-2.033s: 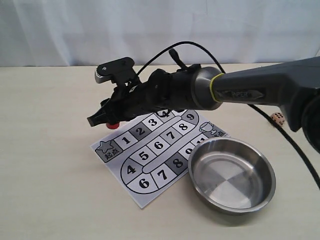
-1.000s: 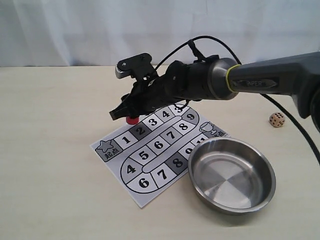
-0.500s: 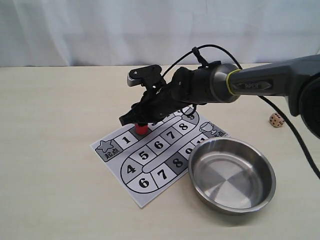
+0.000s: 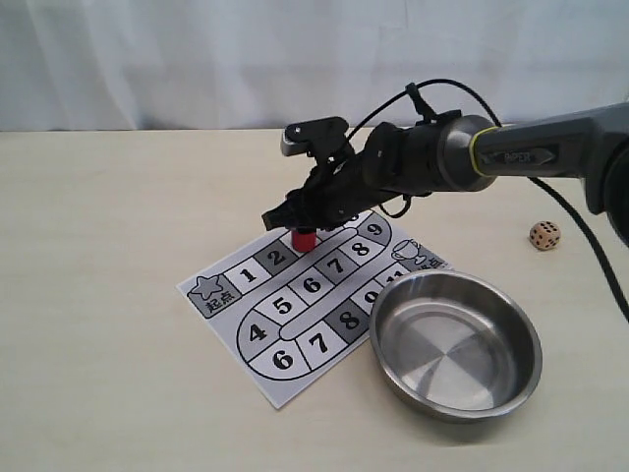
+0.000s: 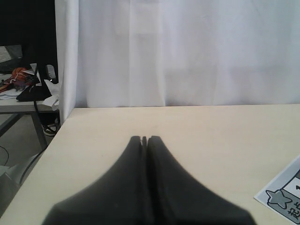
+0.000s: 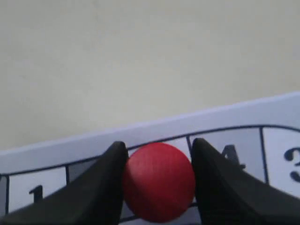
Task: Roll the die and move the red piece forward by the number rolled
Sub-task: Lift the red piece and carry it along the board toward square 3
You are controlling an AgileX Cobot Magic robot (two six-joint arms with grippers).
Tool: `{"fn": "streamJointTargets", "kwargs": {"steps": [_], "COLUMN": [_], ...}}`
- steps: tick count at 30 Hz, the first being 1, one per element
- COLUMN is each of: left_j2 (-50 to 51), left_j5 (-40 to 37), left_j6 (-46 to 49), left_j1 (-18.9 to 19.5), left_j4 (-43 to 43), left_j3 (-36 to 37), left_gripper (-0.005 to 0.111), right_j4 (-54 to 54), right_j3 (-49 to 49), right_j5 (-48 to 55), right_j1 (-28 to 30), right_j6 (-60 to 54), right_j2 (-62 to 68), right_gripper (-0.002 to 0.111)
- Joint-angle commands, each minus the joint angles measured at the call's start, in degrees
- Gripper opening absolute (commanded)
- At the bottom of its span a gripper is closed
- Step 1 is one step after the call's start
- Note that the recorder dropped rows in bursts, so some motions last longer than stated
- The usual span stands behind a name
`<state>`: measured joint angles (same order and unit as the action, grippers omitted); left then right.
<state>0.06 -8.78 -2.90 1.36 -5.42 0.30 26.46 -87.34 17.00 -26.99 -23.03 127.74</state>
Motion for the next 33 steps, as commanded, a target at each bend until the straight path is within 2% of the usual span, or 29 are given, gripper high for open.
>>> {"fn": "streamJointTargets", "kwargs": {"steps": [1,6,15,22,33], "left_j2": [-0.1,-0.1,-0.1,-0.1,-0.1], "left_j5": [0.6,0.6,0.6,0.6,0.6], "left_j6": [-0.1,-0.1,-0.1,-0.1,-0.1], "left_j1": [0.0,0.0,0.0,0.0,0.0], "left_j4": [0.0,0.0,0.0,0.0,0.0], "left_j3": [-0.3,-0.3,-0.3,-0.3,-0.3], "left_gripper": [0.000,0.000,0.000,0.000,0.000], "right_j4": [-0.4,-0.4,-0.5,-0.2,-0.4], "right_j3": [0.2,0.2,0.0,0.1,0.1], "right_j5": [3.7,2.2,-12.1,-6.4,-3.2], "right_j1": [0.3,0.3,0.8,3.4,3.5], "right_j6": [-0.1,-0.2,-1.9,-2.2,-0.3], "right_j2": [1.0,0.5,-0.6,-0.5,3.4], "right_gripper": [0.004,0.004,0.004,0.004,0.004]}}
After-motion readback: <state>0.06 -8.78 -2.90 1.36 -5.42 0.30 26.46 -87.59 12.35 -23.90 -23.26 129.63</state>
